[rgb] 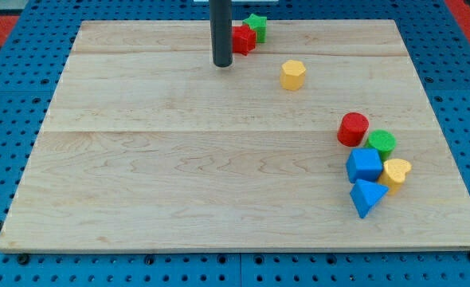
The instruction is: Move the yellow hexagon to the right side of the red star
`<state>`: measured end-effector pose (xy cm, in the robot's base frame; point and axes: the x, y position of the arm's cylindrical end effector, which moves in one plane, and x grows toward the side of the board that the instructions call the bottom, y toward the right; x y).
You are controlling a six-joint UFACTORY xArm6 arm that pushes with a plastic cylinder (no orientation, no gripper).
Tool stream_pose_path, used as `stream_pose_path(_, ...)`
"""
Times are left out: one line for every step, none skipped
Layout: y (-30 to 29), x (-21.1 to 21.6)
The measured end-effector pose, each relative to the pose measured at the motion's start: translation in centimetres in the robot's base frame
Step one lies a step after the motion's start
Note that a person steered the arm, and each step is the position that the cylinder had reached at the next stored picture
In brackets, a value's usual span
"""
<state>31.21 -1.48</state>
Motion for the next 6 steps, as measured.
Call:
stream_pose_path(-0.7,6.8)
stream_pose_path(10.3,8.9)
stream_pose_path(14.0,7.2)
stream_pose_path(11.6,2.7)
stream_pose_path(7.8,-0.8)
stream_pose_path(7.7,4.2)
